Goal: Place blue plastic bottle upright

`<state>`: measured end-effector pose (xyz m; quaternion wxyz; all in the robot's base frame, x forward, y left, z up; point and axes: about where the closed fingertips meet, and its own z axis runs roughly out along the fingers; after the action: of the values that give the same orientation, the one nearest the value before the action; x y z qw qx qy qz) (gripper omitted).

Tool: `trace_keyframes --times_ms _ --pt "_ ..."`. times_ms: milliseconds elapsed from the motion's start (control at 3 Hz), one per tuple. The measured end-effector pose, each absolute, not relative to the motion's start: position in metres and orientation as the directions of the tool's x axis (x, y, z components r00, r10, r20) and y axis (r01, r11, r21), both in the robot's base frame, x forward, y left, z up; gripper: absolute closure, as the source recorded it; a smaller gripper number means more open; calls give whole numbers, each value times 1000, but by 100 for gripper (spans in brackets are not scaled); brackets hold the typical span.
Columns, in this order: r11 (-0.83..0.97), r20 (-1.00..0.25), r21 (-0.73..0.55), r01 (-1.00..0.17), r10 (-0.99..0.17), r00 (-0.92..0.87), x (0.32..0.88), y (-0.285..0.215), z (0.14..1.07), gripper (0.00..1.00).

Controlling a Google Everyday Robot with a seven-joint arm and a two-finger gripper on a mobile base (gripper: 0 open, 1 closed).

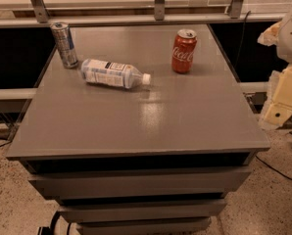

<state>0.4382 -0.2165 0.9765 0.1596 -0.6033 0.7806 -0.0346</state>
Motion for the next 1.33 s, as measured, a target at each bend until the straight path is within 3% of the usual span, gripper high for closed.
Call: trace_keyframes --times_ms 667,1333 --pt "317 -221 -230 -920 -938 -268 446 -204 974 0" --pt "540 -214 -139 -830 -835 -508 469 -177 953 0"
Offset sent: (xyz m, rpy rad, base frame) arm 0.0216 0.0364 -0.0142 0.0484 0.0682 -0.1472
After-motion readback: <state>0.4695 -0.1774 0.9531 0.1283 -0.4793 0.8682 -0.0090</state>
